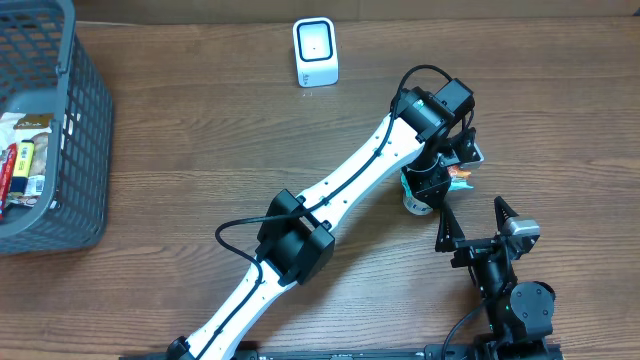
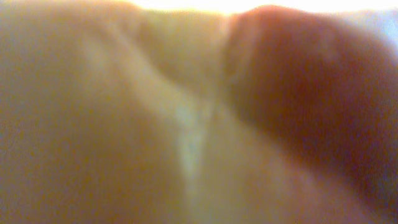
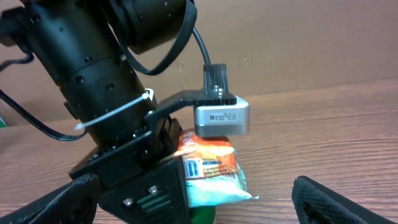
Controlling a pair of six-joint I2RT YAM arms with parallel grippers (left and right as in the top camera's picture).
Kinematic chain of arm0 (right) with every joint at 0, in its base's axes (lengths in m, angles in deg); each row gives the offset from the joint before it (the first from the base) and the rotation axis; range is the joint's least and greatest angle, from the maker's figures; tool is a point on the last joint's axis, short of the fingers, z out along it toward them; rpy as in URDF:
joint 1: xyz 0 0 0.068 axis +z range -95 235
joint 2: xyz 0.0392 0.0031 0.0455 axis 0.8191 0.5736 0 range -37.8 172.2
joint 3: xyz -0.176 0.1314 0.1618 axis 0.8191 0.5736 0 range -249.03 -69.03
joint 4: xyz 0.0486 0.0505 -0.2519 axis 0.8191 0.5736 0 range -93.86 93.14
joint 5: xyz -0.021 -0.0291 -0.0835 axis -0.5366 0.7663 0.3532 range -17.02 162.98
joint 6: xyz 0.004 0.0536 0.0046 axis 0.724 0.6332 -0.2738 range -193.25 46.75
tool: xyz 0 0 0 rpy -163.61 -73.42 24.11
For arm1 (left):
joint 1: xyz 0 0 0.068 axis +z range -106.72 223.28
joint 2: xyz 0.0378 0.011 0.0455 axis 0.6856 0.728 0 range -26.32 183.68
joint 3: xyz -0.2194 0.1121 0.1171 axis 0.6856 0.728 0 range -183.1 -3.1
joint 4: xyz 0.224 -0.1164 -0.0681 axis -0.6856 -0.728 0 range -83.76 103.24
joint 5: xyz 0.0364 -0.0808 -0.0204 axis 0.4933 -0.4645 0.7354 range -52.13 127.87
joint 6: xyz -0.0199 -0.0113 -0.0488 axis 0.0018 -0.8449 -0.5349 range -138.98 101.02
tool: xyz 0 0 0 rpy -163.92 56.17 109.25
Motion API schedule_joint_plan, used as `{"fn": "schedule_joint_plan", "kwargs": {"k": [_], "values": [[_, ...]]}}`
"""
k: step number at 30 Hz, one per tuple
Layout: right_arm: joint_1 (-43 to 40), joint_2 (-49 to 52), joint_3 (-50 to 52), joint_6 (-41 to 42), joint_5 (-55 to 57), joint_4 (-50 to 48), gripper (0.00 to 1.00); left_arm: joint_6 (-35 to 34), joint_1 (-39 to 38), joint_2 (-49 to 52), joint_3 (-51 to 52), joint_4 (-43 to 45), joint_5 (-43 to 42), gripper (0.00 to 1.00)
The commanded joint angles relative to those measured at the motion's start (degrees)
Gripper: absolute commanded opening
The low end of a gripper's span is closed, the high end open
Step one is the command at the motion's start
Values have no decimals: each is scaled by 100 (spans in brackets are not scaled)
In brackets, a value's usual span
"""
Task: Scan the item barcode
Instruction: 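Lower the items onto the table and open the left gripper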
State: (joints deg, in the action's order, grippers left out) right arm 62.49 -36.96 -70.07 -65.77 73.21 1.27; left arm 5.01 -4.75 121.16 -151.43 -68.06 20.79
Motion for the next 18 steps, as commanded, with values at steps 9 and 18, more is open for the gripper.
{"fn": "schedule_joint_plan", "kwargs": {"k": [9,18], "values": [[-28,-61,59,2,4,-33,100,175,-55,-57,686,398,-35,17],[-28,-61,59,2,4,-33,100,173,-52,-61,680,389,-35,67]]}}
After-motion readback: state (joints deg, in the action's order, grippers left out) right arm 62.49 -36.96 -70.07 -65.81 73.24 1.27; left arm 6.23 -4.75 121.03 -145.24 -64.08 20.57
